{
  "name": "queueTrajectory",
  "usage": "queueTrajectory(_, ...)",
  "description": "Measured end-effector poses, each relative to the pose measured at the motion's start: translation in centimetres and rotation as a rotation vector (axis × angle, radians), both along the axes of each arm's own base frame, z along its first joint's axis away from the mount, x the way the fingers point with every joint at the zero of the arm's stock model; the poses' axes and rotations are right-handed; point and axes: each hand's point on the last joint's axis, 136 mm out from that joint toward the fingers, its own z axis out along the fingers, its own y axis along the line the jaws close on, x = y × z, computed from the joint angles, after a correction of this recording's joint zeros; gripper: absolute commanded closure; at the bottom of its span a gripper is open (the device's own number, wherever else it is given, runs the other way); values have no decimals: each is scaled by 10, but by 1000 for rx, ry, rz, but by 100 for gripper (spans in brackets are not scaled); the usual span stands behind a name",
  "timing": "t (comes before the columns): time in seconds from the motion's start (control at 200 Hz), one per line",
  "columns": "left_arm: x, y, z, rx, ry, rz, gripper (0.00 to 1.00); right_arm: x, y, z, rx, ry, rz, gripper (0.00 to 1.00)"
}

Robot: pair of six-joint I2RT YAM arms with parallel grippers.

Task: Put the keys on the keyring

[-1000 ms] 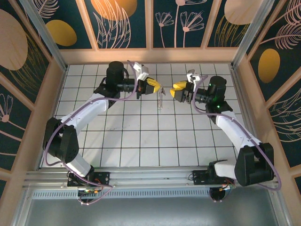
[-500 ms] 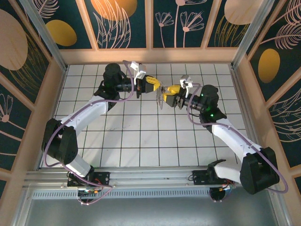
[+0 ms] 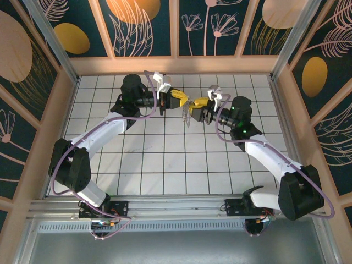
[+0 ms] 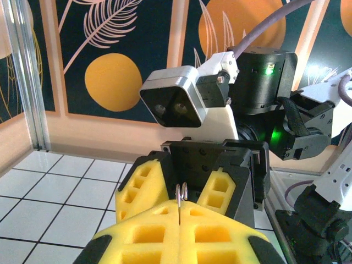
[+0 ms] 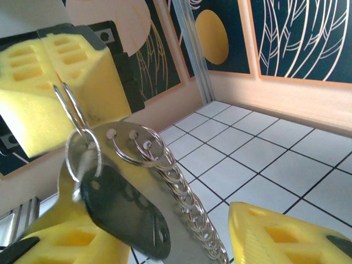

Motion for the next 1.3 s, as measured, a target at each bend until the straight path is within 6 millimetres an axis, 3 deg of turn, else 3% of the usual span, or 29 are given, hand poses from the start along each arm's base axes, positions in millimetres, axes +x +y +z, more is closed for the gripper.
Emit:
queueTrajectory(0.07, 0, 0, 0, 0, 0, 0, 100, -1, 1, 3, 1, -10, 5, 65)
queueTrajectory(0.135, 0, 0, 0, 0, 0, 0, 100, -1, 1, 4, -2, -22, 11, 81)
queueTrajectory(0.275, 1, 0, 0, 0, 1, 5, 100, -6, 5, 3, -12, -38, 42, 100)
queueTrajectory(1.086, 0, -1, 0, -2, 21, -3, 100, -19, 16, -7, -87, -27, 144, 100)
queueTrajectory(1.151, 0, -2, -1, -1, 25, -4, 100, -19, 16, -10, -97, -23, 145, 73)
queueTrajectory(1.216, 0, -2, -1, -4, 21, -4, 100, -20, 15, -13, -105, -9, 146, 65)
queueTrajectory(1.296, -1, -3, 1, -9, 11, -8, 100, -22, 10, -15, -102, 3, 133, 63)
